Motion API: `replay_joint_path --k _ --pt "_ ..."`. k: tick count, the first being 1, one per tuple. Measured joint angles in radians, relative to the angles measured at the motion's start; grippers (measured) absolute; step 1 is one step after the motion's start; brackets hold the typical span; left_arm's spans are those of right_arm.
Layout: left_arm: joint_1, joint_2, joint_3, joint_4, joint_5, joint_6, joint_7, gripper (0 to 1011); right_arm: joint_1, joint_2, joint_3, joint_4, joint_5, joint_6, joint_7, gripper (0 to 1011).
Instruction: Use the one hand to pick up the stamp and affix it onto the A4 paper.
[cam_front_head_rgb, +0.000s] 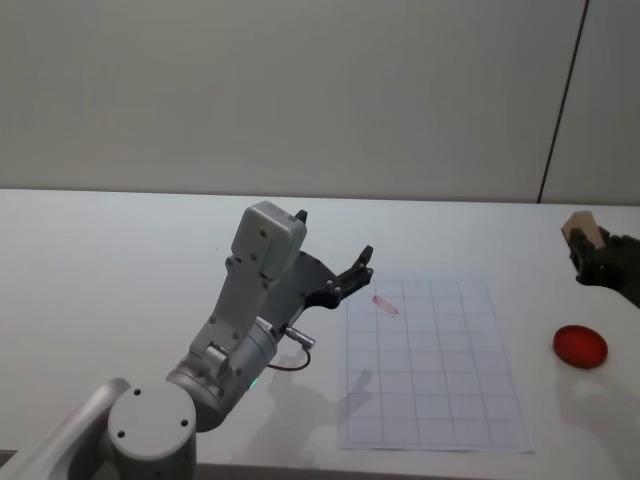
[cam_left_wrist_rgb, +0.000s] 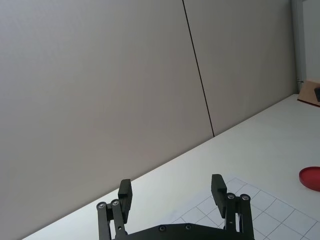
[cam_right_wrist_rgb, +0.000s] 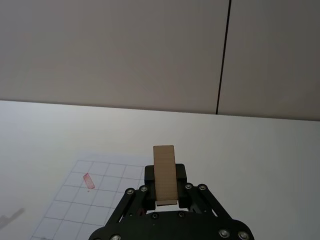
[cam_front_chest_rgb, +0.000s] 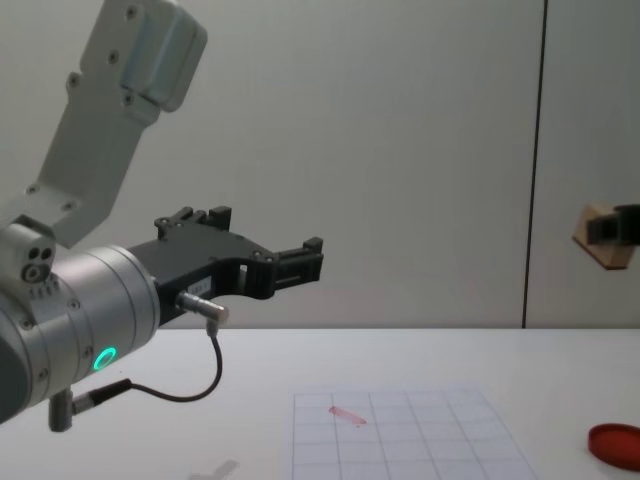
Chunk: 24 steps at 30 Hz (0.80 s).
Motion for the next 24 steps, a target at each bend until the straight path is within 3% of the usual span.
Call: replay_joint_path --k 13,24 --pt "0.000 0.000 0.000 0.000 0.000 0.000 0.000 1002 -0.012 0.004 0.023 0.024 0.040 -0.030 -0.022 216" --pt "0.000 0.000 0.000 0.000 0.000 0.000 0.000 1002 -0.016 -0.004 0.029 0.067 0.064 -0.022 -0.039 216"
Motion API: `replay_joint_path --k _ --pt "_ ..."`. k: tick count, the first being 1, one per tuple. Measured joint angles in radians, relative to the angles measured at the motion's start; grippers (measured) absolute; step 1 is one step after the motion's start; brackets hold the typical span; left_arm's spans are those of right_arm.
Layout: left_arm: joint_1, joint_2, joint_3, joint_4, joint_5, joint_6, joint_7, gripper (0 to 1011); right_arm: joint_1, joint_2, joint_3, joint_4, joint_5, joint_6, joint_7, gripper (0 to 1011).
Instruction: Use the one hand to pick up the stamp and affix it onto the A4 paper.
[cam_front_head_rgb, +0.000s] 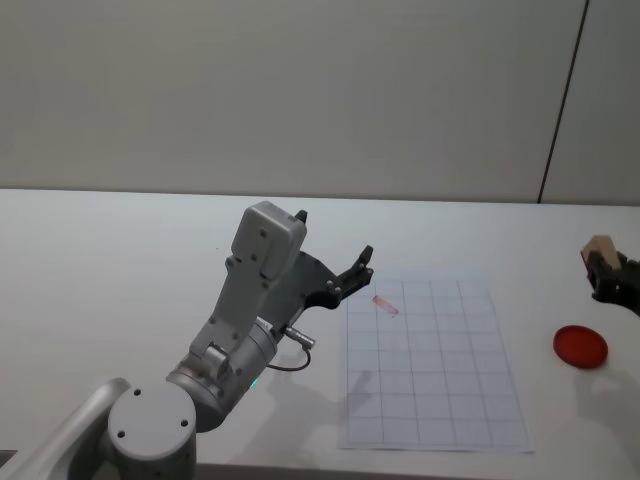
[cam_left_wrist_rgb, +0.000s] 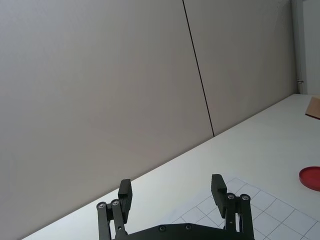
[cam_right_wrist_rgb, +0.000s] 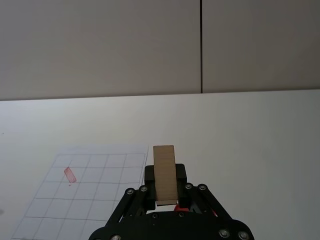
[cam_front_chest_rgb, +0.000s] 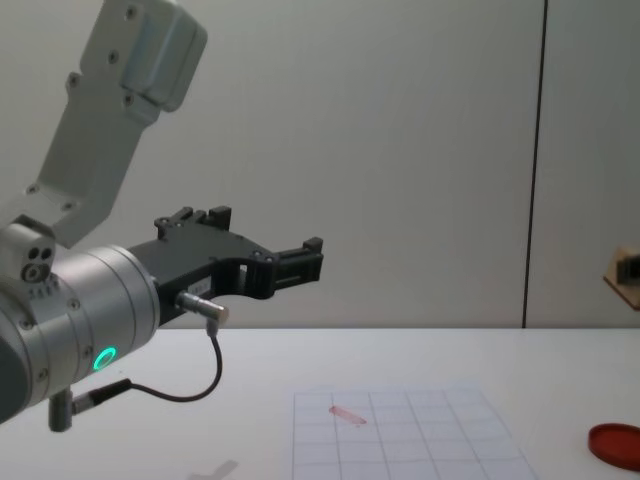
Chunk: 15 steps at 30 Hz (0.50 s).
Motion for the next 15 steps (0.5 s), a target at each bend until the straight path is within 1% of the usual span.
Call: replay_joint_path --k 9,15 --pt "0.000 0.000 0.000 0.000 0.000 0.000 0.000 1002 0.005 -0.007 0.003 0.048 0.010 0.013 -0.004 216" --pt "0.000 0.000 0.000 0.000 0.000 0.000 0.000 1002 0.022 -0.017 0.004 0.093 0.010 0.020 -0.001 216"
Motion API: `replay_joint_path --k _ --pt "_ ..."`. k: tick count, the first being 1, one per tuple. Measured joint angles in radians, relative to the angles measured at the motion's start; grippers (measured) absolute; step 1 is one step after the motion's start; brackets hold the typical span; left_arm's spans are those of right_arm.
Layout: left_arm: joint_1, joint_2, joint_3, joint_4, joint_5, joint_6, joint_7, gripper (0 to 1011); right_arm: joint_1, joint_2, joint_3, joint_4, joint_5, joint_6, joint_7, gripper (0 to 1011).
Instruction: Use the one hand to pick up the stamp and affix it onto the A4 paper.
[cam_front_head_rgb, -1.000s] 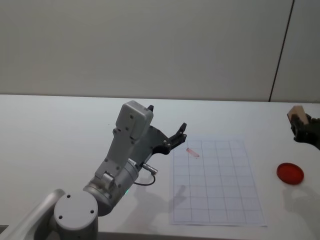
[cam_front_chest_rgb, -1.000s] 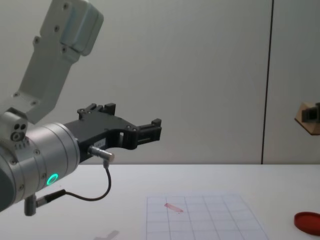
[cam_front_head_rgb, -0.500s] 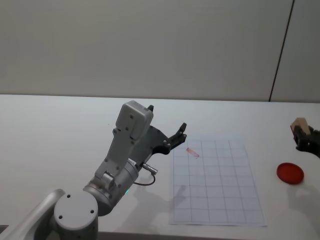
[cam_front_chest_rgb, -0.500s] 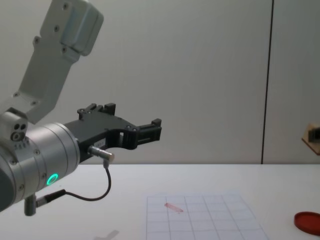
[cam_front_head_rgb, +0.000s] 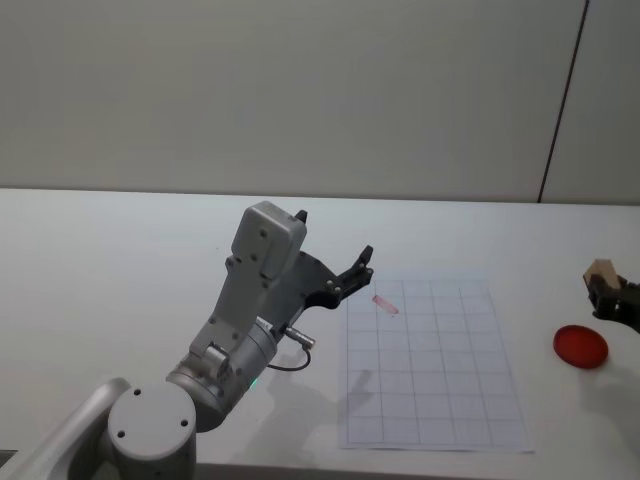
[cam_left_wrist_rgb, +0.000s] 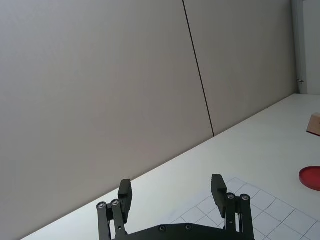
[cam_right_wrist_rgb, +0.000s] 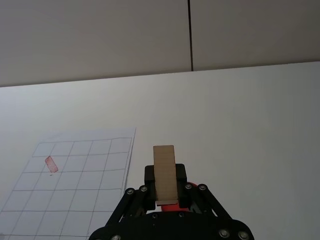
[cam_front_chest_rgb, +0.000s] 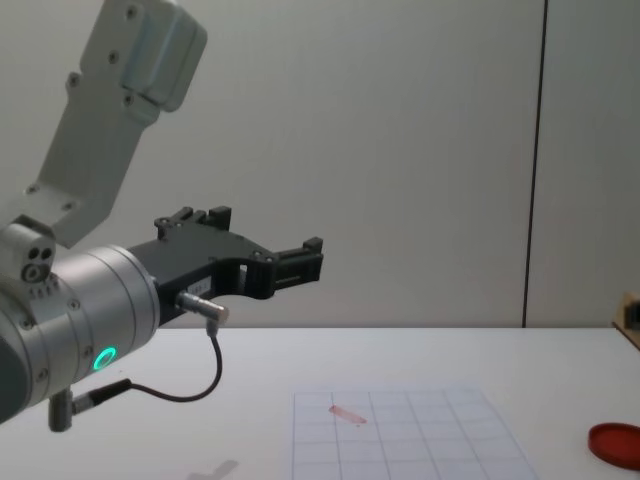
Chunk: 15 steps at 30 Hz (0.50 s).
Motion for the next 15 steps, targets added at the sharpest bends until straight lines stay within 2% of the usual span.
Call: replay_joint_path --k 15 --pt "0.000 0.000 0.000 0.000 0.000 0.000 0.000 1002 0.042 -0.018 0.000 0.094 -0.022 0.019 0.021 217"
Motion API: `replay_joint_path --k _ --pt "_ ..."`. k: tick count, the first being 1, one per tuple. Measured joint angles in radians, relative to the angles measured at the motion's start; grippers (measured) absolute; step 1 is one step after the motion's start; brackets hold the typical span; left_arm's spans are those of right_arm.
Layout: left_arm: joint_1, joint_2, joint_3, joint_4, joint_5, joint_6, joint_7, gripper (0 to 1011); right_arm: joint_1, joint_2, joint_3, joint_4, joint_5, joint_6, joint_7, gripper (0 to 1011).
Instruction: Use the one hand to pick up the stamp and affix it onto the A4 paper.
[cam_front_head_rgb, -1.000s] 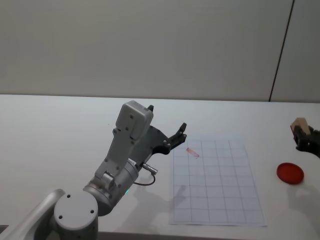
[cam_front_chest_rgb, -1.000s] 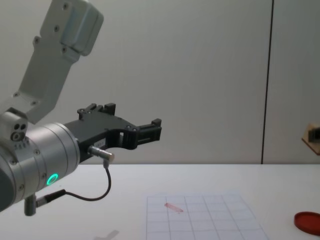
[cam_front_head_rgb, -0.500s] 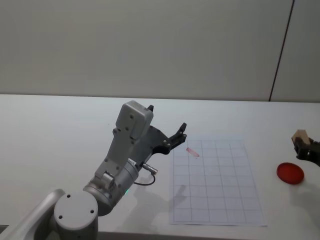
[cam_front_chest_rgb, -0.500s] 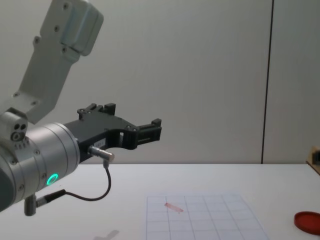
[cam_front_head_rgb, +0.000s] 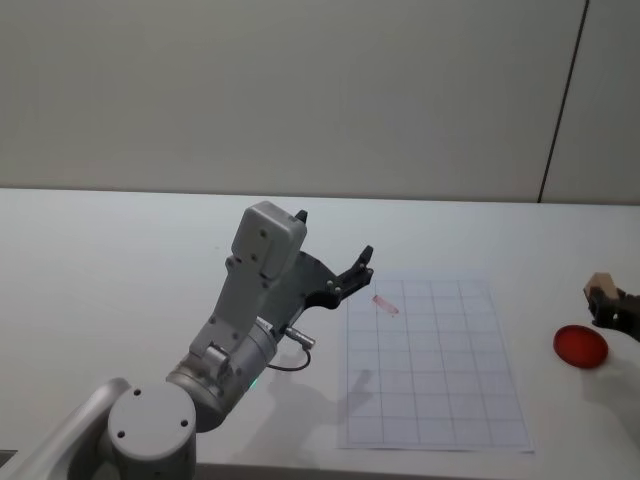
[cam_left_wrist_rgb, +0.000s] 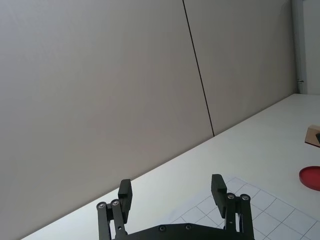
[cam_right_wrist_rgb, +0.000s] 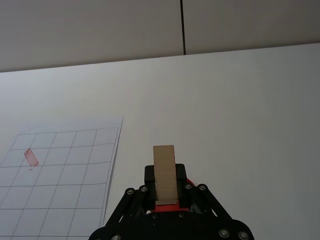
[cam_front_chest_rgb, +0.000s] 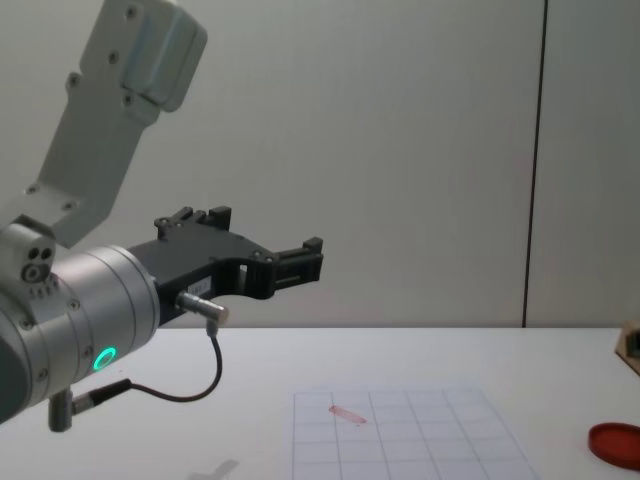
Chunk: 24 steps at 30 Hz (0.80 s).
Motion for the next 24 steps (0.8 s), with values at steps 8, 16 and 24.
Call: replay_joint_path --k 8,16,24 --pt "0.000 0.000 0.000 0.000 0.000 0.000 0.000 1002 0.012 -0.007 -0.001 0.039 -0.007 0.015 0.005 216" --pt "0.000 0.000 0.000 0.000 0.000 0.000 0.000 1002 0.025 -0.014 -0.004 0.074 -0.019 0.029 0.012 216" --pt "0.000 0.000 0.000 0.000 0.000 0.000 0.000 1002 0.040 -0.022 -0.004 0.106 -0.028 0.036 0.015 216"
